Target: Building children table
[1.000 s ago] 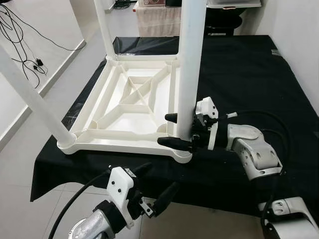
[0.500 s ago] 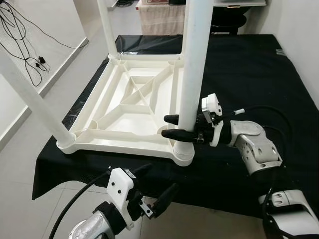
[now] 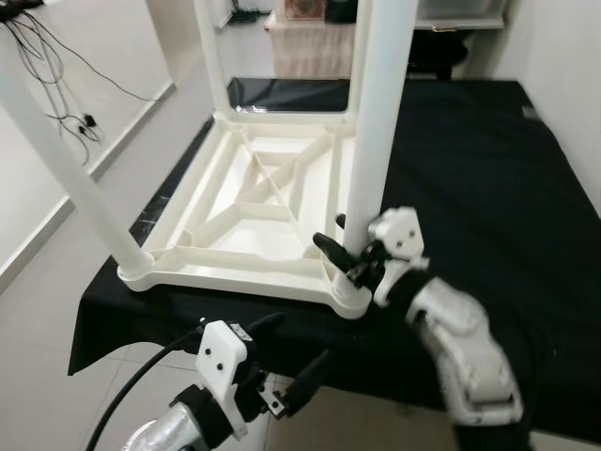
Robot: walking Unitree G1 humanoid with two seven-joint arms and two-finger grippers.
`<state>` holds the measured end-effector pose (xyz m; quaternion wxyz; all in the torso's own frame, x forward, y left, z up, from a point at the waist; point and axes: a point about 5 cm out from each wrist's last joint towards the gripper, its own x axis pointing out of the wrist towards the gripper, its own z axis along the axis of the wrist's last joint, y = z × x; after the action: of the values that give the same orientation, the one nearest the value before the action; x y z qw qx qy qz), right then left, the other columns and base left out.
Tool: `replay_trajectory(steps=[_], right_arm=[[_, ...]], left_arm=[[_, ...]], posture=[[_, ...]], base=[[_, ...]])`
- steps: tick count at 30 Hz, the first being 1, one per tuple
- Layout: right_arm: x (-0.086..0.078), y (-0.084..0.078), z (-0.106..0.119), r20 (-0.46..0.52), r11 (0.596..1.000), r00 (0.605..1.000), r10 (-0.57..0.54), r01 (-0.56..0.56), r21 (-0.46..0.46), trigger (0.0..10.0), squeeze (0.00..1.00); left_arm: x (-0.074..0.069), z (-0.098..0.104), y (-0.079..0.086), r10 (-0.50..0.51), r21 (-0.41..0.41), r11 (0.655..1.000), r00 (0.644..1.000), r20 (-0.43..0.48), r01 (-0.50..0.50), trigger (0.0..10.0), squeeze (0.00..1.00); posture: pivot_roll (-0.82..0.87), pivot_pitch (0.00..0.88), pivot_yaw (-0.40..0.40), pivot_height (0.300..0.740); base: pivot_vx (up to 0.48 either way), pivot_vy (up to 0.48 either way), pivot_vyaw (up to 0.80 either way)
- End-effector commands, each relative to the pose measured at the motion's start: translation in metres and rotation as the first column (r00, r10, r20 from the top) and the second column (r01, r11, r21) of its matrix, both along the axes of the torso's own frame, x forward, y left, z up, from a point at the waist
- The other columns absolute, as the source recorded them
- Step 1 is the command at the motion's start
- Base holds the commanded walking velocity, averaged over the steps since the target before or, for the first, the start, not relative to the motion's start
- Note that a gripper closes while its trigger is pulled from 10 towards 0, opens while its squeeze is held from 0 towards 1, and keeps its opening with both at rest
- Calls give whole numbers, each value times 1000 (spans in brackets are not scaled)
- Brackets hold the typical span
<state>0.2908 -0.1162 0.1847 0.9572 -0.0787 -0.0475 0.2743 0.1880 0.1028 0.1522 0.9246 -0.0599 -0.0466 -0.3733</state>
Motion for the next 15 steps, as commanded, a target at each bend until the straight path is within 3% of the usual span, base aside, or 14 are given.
replay_trajectory(steps=[1, 8, 9, 12, 13, 14, 15], right_arm=[[-4, -1, -36, -157, 994, 984, -86, 75, -74, 0, 0], [-1, 4, -34, -155, 994, 984, -90, 81, -68, 0, 0], [-1, 4, -34, -157, 994, 983, -92, 82, -68, 9647, 0], [-3, 5, -33, -159, 993, 981, -110, 100, -70, 9647, 0], [-1, 6, -29, -159, 995, 982, -98, 93, -40, 10000, 302], [1, 9, -22, -160, 999, 986, -40, 43, 16, 10000, 1000], [2, 12, -17, -157, 998, 988, 5, 4, 56, 10000, 1000]], left_arm=[[1, -3, 2, -14, 11, 1000, 1000, -19, 14, 10000, 0], [3, -3, 3, 7, 15, 1000, 1000, -10, -7, 10000, 0], [3, -3, 3, 7, 15, 1000, 1000, -9, -7, 10000, 0], [3, -2, 4, 7, 15, 1000, 1000, -9, -7, 10000, 0], [3, -2, 3, 4, 15, 1000, 1000, -10, -4, 10000, 0], [3, -2, 3, 1, 15, 1000, 1000, -10, -1, 10000, 0], [3, -2, 3, -1, 14, 1000, 1000, -10, 1, 10000, 0]], posture=[[13, 158, 53, 740], [19, 161, 53, 740], [18, 162, 54, 740], [18, 162, 54, 740], [17, 162, 57, 740], [16, 162, 60, 740], [16, 162, 60, 740]], base=[[0, 0, 0], [0, 0, 0], [0, 0, 0], [0, 0, 0], [0, 0, 0], [0, 0, 0], [0, 0, 0]])
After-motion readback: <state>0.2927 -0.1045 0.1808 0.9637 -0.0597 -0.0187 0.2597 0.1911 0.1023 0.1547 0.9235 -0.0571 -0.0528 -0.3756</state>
